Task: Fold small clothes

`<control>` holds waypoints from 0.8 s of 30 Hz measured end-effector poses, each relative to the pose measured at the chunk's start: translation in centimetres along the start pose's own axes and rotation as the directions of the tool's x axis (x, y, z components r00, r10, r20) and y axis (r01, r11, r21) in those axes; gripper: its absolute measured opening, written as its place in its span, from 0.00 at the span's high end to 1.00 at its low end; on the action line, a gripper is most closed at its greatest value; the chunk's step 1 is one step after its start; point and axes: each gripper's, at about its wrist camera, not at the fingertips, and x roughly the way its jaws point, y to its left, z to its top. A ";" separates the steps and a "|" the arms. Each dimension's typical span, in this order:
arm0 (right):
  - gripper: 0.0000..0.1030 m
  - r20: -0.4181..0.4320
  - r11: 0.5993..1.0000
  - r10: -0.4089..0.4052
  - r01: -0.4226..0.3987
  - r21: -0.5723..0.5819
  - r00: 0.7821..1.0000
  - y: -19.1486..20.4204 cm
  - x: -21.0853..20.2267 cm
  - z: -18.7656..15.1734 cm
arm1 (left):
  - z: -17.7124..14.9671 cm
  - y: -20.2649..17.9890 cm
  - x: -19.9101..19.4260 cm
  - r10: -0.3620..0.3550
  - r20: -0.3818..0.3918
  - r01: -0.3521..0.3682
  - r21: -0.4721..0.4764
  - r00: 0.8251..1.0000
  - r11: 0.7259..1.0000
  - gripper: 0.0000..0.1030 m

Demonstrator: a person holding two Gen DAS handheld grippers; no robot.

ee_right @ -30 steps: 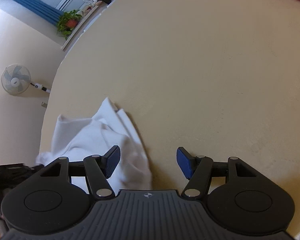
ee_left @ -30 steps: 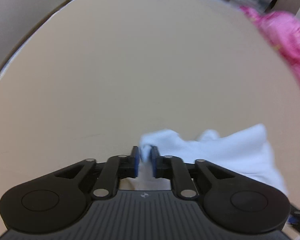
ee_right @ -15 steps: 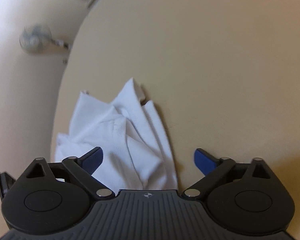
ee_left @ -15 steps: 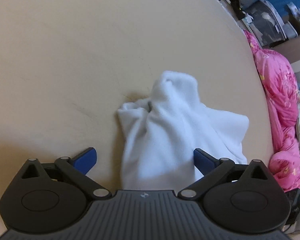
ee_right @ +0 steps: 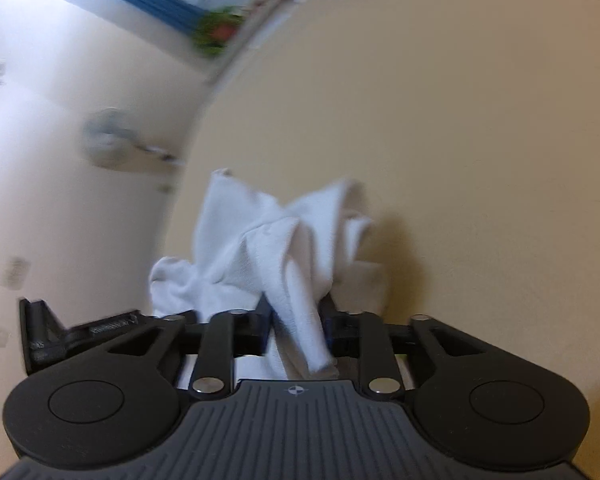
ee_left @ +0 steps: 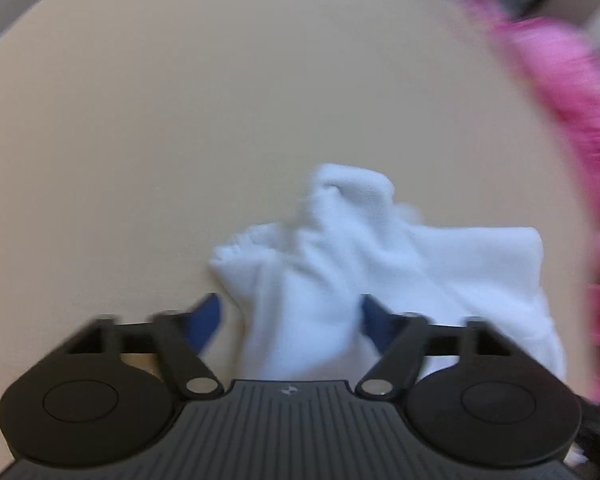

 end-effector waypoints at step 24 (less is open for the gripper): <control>0.37 0.147 0.898 -0.205 0.246 -0.365 0.968 6.8 -0.3 3.1 | 1.9 -2.7 -4.2 0.302 0.276 -0.337 0.089 0.912 0.937 0.01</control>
